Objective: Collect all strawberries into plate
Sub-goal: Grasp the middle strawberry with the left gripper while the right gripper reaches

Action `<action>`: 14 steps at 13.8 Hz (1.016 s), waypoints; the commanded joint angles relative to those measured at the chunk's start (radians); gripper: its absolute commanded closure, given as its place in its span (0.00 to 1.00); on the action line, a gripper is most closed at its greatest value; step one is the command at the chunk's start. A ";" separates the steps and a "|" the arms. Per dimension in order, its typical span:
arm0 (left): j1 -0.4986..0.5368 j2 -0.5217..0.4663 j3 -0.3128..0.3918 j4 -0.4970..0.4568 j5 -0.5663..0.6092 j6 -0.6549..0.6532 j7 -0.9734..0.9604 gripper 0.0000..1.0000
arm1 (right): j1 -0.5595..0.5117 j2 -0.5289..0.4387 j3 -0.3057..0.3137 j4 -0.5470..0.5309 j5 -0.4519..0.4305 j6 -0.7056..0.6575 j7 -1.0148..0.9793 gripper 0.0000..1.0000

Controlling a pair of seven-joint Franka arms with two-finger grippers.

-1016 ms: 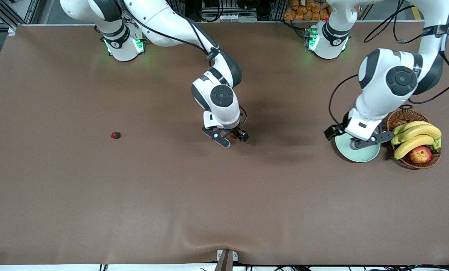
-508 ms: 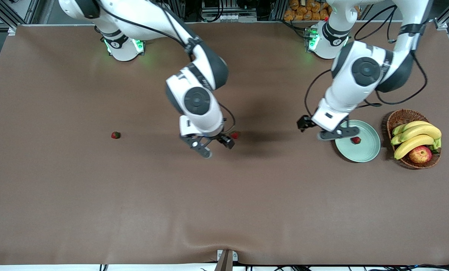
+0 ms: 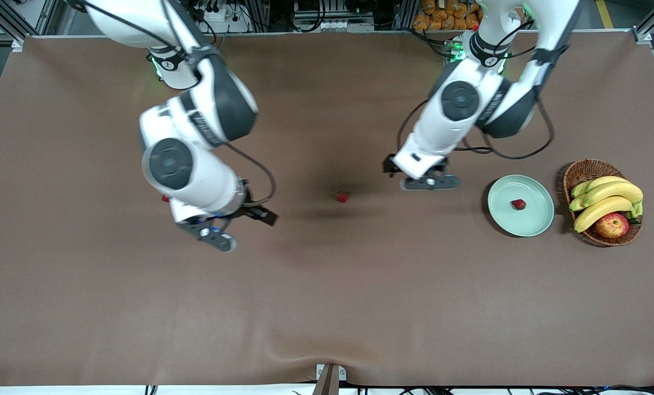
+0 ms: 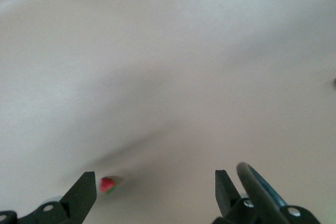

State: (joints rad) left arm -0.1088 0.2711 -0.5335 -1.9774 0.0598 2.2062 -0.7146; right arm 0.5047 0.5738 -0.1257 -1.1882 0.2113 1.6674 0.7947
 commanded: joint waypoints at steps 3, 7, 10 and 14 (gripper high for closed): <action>-0.139 0.239 0.004 0.179 0.166 -0.016 -0.190 0.00 | -0.141 -0.084 0.020 -0.024 -0.042 -0.093 -0.256 0.00; -0.213 0.355 0.015 0.247 0.241 -0.016 -0.212 0.00 | -0.242 -0.126 0.020 -0.048 -0.078 -0.156 -0.435 0.00; -0.244 0.430 0.023 0.322 0.281 -0.016 -0.236 0.00 | -0.308 -0.176 0.018 -0.132 -0.093 -0.144 -0.569 0.00; -0.360 0.485 0.133 0.406 0.279 -0.014 -0.252 0.00 | -0.345 -0.285 0.018 -0.356 -0.124 -0.001 -0.678 0.00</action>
State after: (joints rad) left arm -0.3939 0.7063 -0.4610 -1.6568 0.3125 2.2070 -0.9318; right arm 0.1754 0.4055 -0.1278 -1.3503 0.1145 1.5694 0.1641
